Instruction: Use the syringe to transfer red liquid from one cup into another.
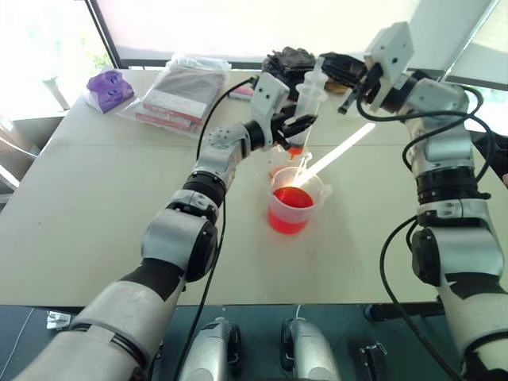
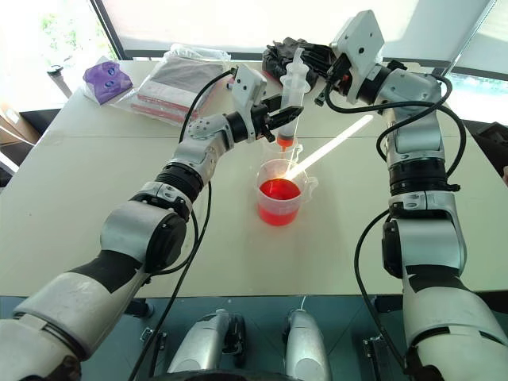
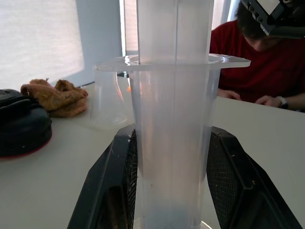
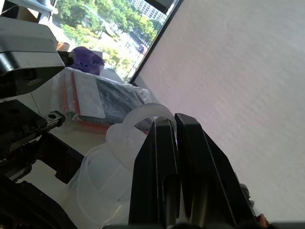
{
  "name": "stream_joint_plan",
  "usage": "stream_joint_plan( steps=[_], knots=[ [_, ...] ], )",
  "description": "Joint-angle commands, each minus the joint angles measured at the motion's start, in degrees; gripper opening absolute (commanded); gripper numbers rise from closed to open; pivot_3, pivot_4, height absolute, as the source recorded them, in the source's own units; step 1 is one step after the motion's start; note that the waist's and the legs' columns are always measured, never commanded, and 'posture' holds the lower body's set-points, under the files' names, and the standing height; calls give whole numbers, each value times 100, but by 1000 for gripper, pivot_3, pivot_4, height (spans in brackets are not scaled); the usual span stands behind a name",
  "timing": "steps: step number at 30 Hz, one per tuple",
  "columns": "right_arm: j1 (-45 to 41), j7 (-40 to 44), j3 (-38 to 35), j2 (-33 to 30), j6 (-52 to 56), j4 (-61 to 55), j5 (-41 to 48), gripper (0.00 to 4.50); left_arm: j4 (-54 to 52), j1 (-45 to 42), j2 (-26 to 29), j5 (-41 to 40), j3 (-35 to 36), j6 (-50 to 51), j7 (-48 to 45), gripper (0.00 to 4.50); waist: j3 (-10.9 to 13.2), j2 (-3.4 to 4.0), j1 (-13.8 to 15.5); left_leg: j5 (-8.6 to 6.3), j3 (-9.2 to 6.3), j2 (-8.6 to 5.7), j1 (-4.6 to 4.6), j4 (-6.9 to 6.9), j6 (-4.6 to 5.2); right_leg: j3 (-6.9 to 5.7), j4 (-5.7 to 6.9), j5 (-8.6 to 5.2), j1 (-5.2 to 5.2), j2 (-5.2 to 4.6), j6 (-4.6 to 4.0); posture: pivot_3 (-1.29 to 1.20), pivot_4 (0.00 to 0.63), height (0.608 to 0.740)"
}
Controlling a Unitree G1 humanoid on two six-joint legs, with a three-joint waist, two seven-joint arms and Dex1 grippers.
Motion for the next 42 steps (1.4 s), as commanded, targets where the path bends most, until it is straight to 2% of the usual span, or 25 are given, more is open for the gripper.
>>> stream_joint_plan(
  steps=[1, 12, 22, 34, 42],
  knots=[
    [62, 136, 98, 136, 24, -312, 66, 60, -402, -384, 73, -226, 265, 3, 81, 1553, 0, 0, -3, 0, 0, 0, 0, 0, 0, 0, 0, 0, 0, 0, 0, 0, 150, 740],
    [105, 98, 68, 223, 116, -408, 79, 60, -1104, -138, 276, -264, 158, 740, -419, 1553, 0, 0, -6, 0, 0, 0, 0, 0, 0, 0, 3, 0, 0, 0, 0, 0, 150, 740],
    [230, 41, 58, 331, 179, -511, 90, 60, -1866, 124, 329, -290, 94, 1304, -496, 1553, 0, 1, -3, 1, 0, 0, 0, 0, -1, 0, 6, 0, 1, 0, 0, 0, 150, 740],
    [359, -38, 76, 342, 295, -679, 97, 60, -1989, 86, 321, -513, 294, 1480, -310, 1553, 0, 1, -4, 2, 0, 0, 0, 0, -3, 0, 6, 0, 2, 0, 0, 0, 150, 740],
    [366, -119, -23, 250, 368, -750, 126, 60, -2055, 191, 331, -449, 176, 1436, -318, 1553, 0, 1, -3, 2, 0, 0, 0, 0, -3, 0, 5, 0, 2, 0, 0, 0, 150, 740]
  ],
)
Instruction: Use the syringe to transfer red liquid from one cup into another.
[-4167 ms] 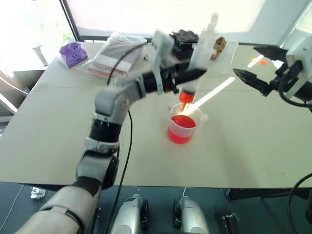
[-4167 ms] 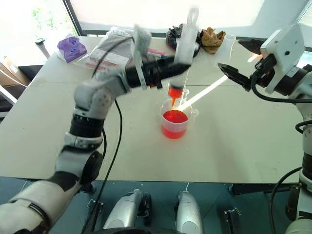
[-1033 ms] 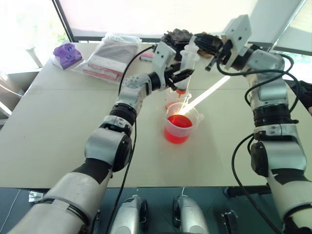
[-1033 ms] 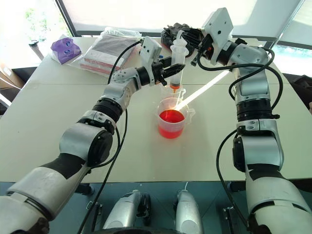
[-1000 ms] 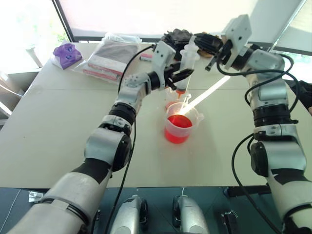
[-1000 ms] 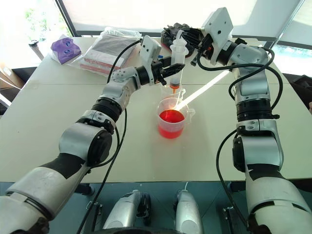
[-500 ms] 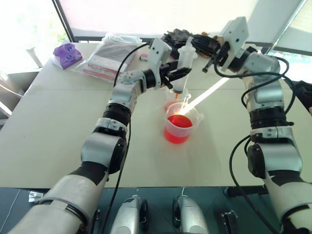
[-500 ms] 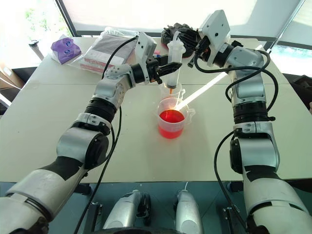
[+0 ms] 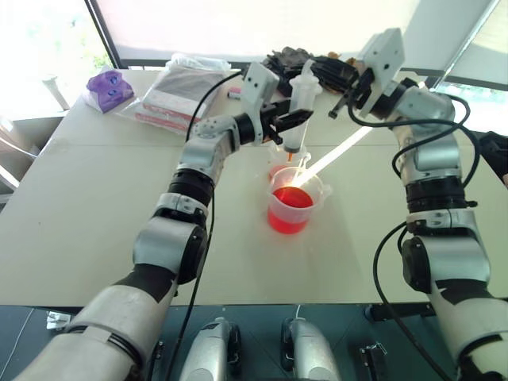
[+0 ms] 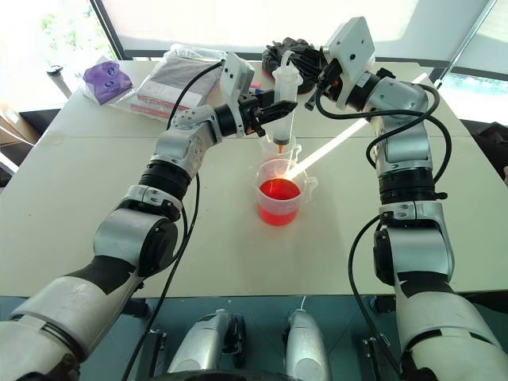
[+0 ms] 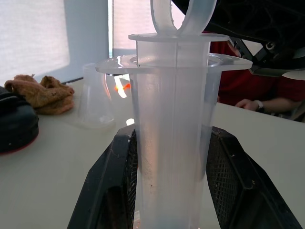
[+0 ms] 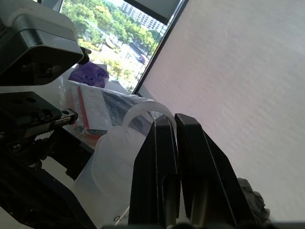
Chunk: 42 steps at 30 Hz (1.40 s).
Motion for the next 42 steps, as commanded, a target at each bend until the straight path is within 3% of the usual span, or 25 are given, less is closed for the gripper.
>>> stream_joint_plan(
  steps=[1, 2, 5, 12, 20, 24, 27, 29, 36, 39, 42],
  knots=[
    [49, 101, 35, -68, 32, -162, 27, 60, -472, -200, 43, -188, 149, -169, 145, 1553, 0, 0, 0, 0, 0, 0, 0, 0, 0, 0, 0, 0, 0, 0, 0, 0, 150, 740],
    [44, 105, 14, -94, 48, -163, 39, 60, -482, -192, 48, -184, 144, -172, 144, 1553, 0, 0, 0, 0, 0, 0, 0, 0, 0, 0, 0, 0, 0, 0, 0, 0, 150, 740],
    [33, 69, -45, -149, 37, -125, 51, 904, -500, -161, 57, -173, 129, -191, 140, 1553, 0, 0, -2, 0, 0, 0, 0, 0, 0, 0, -1, 0, 0, 0, 0, 0, 150, 740],
    [-71, -325, -176, -263, -200, -45, -101, 4473, -669, -98, 47, -241, 88, -143, 137, 1553, 0, 0, 4, 0, 0, 0, 0, 0, 0, 0, -1, 0, 0, 0, 0, 0, 150, 740],
    [180, -600, -559, -764, -20, -346, 43, 4473, -985, -168, 151, -424, 194, 110, 244, 1553, 0, 0, 17, 0, 0, 0, -1, 0, -1, 0, -4, 0, 2, 0, 0, 0, 150, 740],
    [373, -714, -849, -1053, 378, -807, 279, 4473, -1223, -542, 469, -477, 369, 699, 833, 1553, 1, 2, 3, 0, 0, 0, 0, 0, -1, 1, -4, 0, 0, 0, 0, 0, 150, 740],
    [642, -487, -1000, -1279, 1101, -1610, 720, 4473, -1614, -795, 950, -564, 343, 2004, 1040, 1553, 2, 4, -12, 1, -1, 2, 1, -2, -3, 1, -3, 0, -3, 0, 1, 0, 150, 740],
    [1027, -41, -981, -1482, 2011, -2565, 1381, 4473, -2134, -755, 1365, -892, 332, 3418, 892, 1553, 2, 4, -18, 2, -1, 5, 4, -5, -3, 1, -1, -1, -3, 3, 1, 0, 150, 740],
    [2161, 822, -749, -2255, 4458, -5214, 3307, 4473, -3763, 191, 2675, -1464, -364, 7375, 753, 1553, 0, 7, -2, 2, -7, 10, 10, -2, -5, 3, 4, -2, 4, 7, 2, 0, 150, 740],
    [2395, 968, -707, -2403, 4833, -5647, 3681, 4473, -4051, 517, 2914, -1777, -351, 8345, 991, 1553, 5, -2, 31, 1, -16, 9, 7, 3, -6, 4, 7, -2, 2, 6, 0, 0, 150, 740],
    [2642, 1067, -564, -2438, 4840, -5842, 3689, 4473, -3964, 910, 3016, -2322, -376, 8545, 1681, 1553, 3, -5, 55, 0, -26, 5, 7, 5, -9, 4, 3, -3, 5, 2, -1, 0, 150, 740]
  ],
)
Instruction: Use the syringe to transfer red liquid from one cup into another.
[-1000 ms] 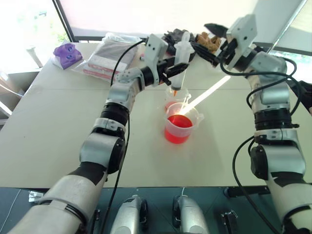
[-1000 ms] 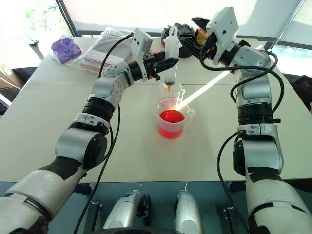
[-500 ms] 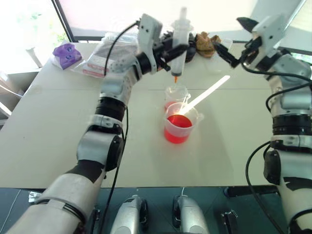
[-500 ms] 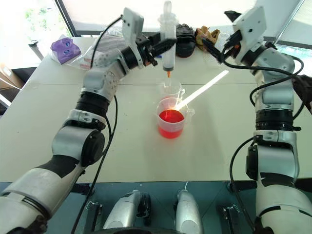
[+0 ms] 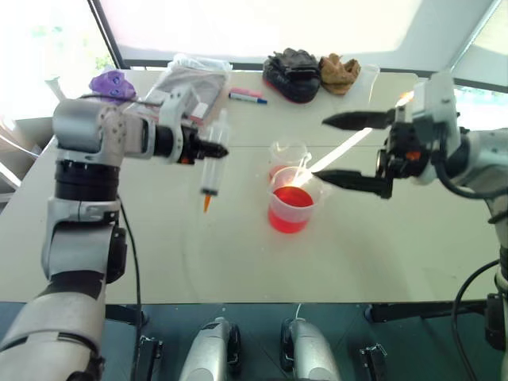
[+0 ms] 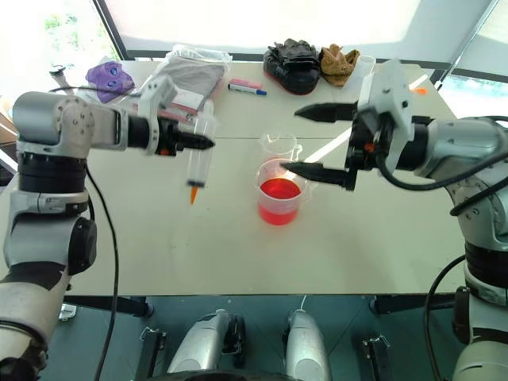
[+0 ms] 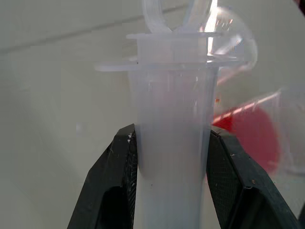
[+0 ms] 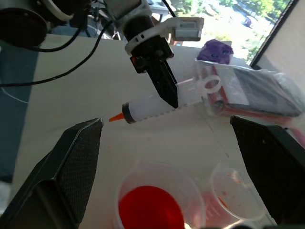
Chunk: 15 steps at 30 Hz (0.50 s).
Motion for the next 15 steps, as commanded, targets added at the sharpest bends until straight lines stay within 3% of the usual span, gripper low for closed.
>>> stream_joint_plan(
  steps=[1, 12, 15],
  knots=[
    [204, 84, 64, -39, -37, -238, 35, 4473, -206, 279, 79, -734, 61, 174, 842, 1553, 0, 0, 8, 0, 0, -1, 2, 0, -2, 1, 1, 0, 1, -4, 0, 0, 150, 740],
    [509, -325, 473, 432, -379, -58, -515, 4473, -209, 1259, -209, -2938, 601, 174, 3812, 1553, -1, 1, 54, 3, -1, -3, 4, -5, -37, 7, 7, 2, -7, -28, -3, 0, 150, 740],
    [592, -411, 457, 490, -361, -127, -522, 4500, -124, 1250, -202, -3253, 734, 174, 4271, 2790, -1, 1, 68, 2, -1, -4, 3, -5, -41, 7, 7, 3, -8, -27, -5, 0, 150, 740]
  ],
)
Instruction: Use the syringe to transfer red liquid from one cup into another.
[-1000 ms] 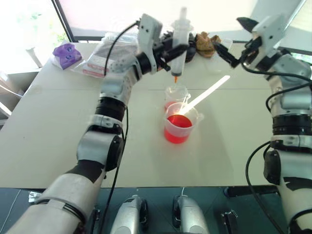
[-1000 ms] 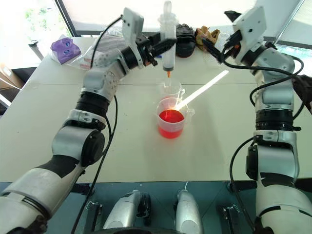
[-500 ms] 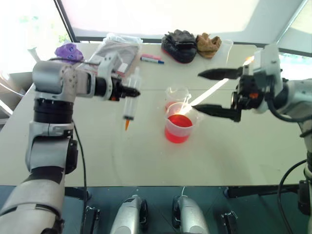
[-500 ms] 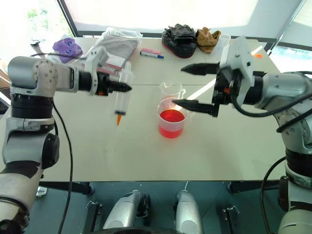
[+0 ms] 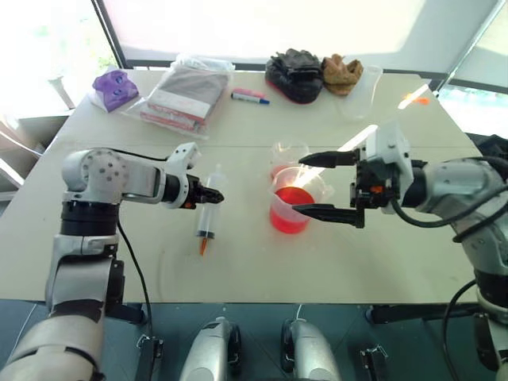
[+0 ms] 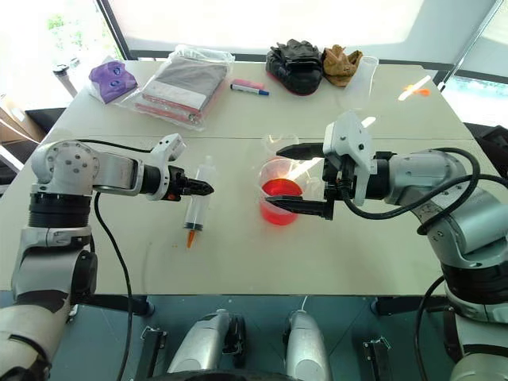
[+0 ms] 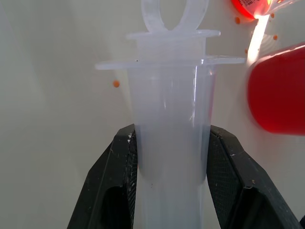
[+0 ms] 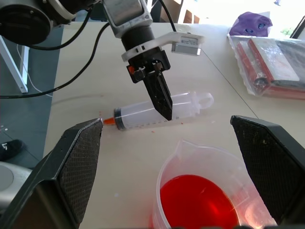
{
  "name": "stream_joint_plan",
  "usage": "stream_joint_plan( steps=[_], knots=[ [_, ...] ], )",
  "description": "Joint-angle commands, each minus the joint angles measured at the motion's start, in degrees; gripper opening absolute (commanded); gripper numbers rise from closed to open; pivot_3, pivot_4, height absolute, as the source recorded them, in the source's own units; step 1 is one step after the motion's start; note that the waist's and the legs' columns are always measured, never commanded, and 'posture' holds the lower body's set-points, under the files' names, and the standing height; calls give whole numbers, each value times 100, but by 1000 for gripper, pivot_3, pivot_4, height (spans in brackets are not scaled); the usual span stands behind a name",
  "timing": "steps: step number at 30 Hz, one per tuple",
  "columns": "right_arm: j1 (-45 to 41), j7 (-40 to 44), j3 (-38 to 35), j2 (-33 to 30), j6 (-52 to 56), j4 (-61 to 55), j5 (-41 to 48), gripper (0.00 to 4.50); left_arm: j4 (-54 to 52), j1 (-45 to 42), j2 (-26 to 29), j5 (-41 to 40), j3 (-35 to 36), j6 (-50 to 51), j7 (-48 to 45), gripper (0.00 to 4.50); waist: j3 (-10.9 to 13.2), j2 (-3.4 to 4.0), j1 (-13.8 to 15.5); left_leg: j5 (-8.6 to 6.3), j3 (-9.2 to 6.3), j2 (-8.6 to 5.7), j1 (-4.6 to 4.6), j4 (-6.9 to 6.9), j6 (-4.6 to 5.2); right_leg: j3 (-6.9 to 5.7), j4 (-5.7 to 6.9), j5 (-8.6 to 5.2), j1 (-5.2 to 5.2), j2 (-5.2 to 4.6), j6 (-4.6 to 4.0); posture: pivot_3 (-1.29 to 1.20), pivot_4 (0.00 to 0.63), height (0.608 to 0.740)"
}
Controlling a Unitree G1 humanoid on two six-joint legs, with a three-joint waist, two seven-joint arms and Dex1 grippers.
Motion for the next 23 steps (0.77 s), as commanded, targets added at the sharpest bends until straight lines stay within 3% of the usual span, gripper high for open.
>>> stream_joint_plan(
  steps=[1, 7, 11, 17, 20, 23],
  knots=[
    [10, -116, -91, 51, -68, -154, -15, 4500, 46, -9, 42, -392, 198, 49, 581, 3100, 0, 0, 14, 0, 0, -1, 0, 0, 0, 0, 0, 0, 0, 1, 0, 0, 150, 740],
    [101, -214, -95, 83, -102, -158, -102, 4500, -184, 7, -19, -546, 365, 49, 993, 4482, 0, 0, 35, 0, 1, -4, -1, 0, -2, -4, -1, 1, 1, 4, -1, 0, 150, 740],
    [209, -205, -170, 0, -175, -66, -214, 4500, -1468, 266, 50, 32, 365, -942, 319, 4482, 0, 0, 26, 0, 2, -6, -1, 0, -3, -7, -2, 1, 1, 7, -1, 0, 150, 740],
    [323, -350, -894, -229, -39, 242, -92, 4500, -3106, 1303, 803, 561, 296, -2234, -1051, 4482, -2, 3, 7, 4, 6, -4, 0, -13, -13, -6, -6, -7, -6, 0, -27, 0, 150, 740],
    [335, -694, -1410, -78, 254, 315, 282, 4500, -3784, 2068, 884, 787, 592, -2836, -1266, 4482, -2, 4, 15, 4, 6, -3, 0, -16, -14, -1, -9, -7, -7, -3, -31, 0, 150, 740],
    [446, -994, -1691, 84, 457, 237, 555, 4500, -4089, 2627, 760, 652, 952, -2813, -1142, 4482, -2, 4, 18, 4, 5, -2, -1, -21, -13, 1, -17, -5, -8, -6, -37, 0, 150, 740]
  ],
)
